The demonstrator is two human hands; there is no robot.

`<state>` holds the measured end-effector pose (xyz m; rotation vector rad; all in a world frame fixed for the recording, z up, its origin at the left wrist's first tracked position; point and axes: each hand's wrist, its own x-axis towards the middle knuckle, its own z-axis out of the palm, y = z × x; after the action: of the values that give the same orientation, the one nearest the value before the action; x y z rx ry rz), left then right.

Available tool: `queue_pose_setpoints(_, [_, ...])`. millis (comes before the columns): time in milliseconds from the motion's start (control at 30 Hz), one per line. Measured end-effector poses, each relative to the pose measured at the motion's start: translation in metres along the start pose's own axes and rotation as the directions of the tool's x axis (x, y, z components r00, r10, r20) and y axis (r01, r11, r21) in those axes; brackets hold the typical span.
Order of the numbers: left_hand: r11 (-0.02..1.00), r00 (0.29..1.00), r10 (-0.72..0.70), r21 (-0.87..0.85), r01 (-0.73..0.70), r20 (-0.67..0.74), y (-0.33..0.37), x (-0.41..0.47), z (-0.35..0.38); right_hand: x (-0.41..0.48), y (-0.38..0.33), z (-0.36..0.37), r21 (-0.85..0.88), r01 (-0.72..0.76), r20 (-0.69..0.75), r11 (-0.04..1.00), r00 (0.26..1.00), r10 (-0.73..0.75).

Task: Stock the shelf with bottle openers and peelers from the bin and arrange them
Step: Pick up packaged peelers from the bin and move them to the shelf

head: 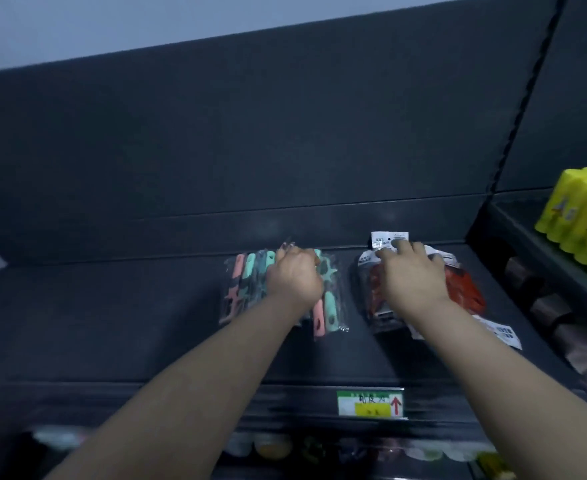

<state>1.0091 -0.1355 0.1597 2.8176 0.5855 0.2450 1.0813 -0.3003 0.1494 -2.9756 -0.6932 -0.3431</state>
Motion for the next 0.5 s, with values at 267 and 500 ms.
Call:
queue_pose_setpoints(267, [0.931,0.951,-0.289,0.201,0.305,-0.107,-0.077,-0.093,-0.019,-0.033,-0.101,-0.007,0.088,0.436,-0.013,0.896,0.900,-0.436])
queue_pose_setpoints(500, [0.783,0.792,-0.581,0.136,0.607,-0.186,-0.168,-0.227,-0.056,-0.118,-0.221,-0.007,0.198,0.730,-0.061,0.654,0.676,-0.735])
